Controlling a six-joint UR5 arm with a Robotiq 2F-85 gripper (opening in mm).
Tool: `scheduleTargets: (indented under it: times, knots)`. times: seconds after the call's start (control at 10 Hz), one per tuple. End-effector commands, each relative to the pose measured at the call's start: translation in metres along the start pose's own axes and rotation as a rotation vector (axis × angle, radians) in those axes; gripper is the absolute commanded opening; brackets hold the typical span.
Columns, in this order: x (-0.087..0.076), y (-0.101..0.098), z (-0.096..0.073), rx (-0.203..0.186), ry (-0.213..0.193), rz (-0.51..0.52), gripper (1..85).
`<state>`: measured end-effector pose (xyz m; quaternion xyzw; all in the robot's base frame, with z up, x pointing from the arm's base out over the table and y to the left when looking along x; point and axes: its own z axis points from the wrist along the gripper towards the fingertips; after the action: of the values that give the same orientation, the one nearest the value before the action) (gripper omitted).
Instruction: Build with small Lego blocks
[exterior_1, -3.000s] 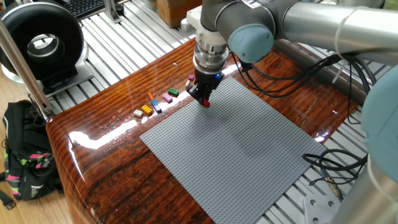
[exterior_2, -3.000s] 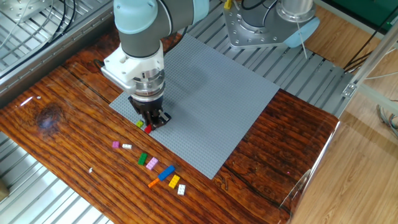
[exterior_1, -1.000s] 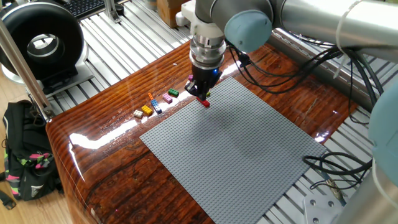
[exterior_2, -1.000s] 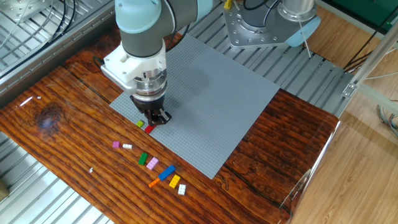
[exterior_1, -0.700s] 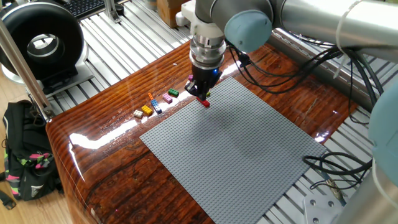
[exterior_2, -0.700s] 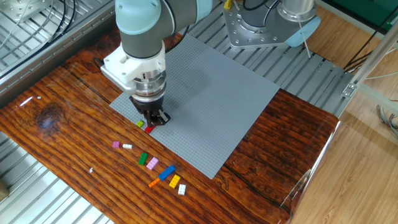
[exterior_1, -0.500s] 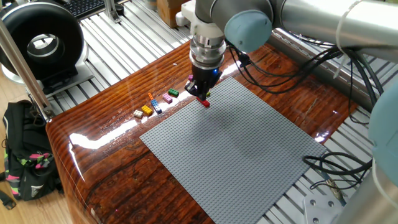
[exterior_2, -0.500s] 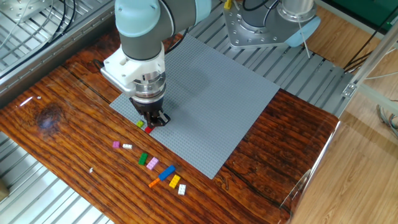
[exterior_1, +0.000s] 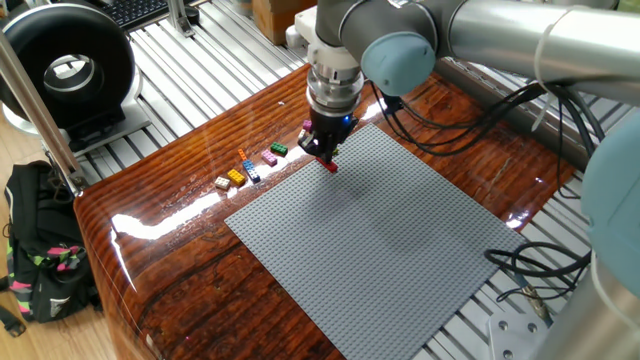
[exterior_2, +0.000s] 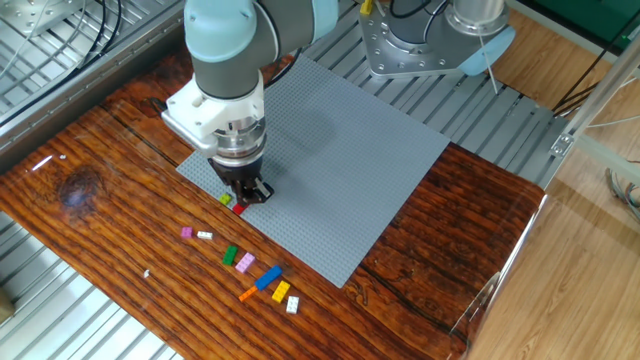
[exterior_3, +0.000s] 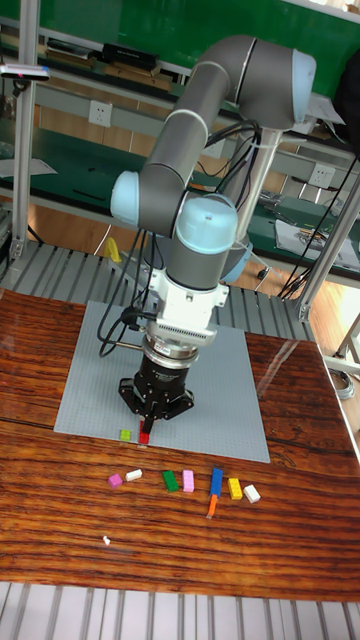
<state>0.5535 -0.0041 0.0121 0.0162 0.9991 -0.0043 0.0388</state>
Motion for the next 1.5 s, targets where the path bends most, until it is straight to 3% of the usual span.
scheduleTargets:
  times: [0.0,0.3,0.7,0.9,1.0,1.2,1.4]
  knots:
    - [0.006,-0.005,-0.023,-0.010,0.027,-0.001,1.0]
    - [0.004,0.000,-0.048,-0.027,0.026,-0.014,2.3]
    - [-0.047,0.023,-0.077,-0.046,-0.031,-0.050,1.3]
    - [-0.056,0.039,-0.062,-0.055,-0.018,-0.056,1.0]
    - [-0.061,0.047,-0.055,-0.067,-0.017,-0.072,4.7]
    - [-0.074,0.062,-0.051,-0.075,-0.027,-0.054,6.3]
    - [-0.080,0.063,-0.040,-0.074,-0.029,-0.057,6.3]
